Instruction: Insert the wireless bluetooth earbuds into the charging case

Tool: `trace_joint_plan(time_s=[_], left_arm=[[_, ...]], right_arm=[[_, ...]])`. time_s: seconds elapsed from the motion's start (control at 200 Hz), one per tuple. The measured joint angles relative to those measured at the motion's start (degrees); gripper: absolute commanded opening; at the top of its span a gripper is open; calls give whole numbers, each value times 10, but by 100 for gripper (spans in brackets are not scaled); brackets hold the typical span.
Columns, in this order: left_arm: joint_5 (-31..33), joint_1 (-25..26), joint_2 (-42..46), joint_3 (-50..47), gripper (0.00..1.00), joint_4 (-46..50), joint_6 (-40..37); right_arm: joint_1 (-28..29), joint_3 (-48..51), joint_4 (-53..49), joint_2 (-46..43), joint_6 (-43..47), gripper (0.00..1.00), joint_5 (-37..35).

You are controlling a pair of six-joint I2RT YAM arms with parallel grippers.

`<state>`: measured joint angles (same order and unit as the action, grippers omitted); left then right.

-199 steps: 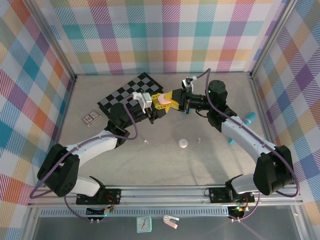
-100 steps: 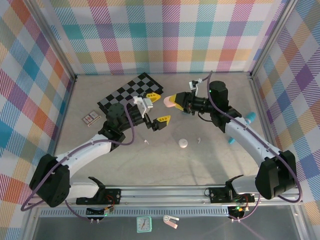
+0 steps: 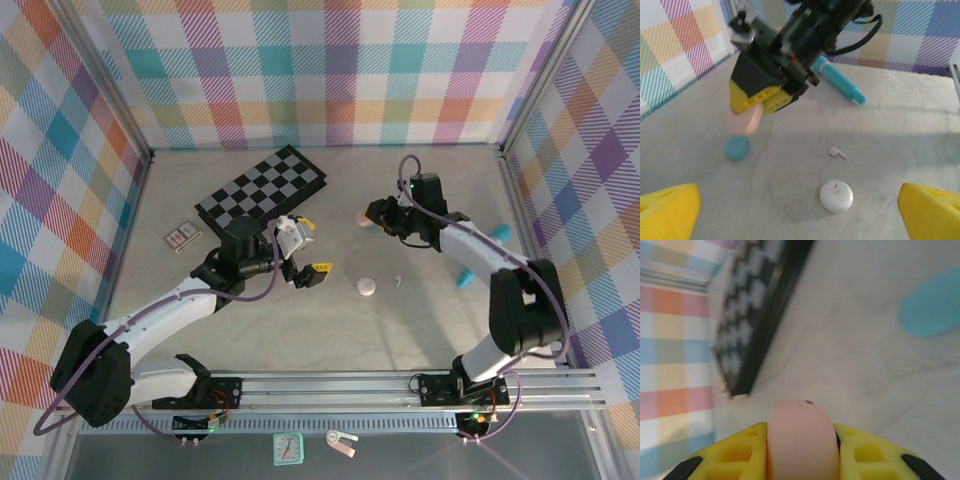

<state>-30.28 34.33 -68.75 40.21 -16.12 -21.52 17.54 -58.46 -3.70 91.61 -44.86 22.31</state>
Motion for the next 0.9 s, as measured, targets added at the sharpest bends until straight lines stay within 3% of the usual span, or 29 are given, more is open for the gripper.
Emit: trace_joint_plan(time_s=[0.165, 0.445, 0.7, 0.9], left_arm=[[7, 1, 7, -3, 100, 13, -3], [15, 1, 24, -11, 100, 23, -5], [23, 1, 25, -12, 100, 24, -4], [26, 1, 25, -24, 100, 16, 1]], right_arm=[[-3, 0, -3, 85, 8, 23, -26], [-3, -8, 2, 142, 21, 28, -36], [-7, -13, -17, 143, 49, 64, -68], [-7, -13, -97, 59, 104, 75, -134]])
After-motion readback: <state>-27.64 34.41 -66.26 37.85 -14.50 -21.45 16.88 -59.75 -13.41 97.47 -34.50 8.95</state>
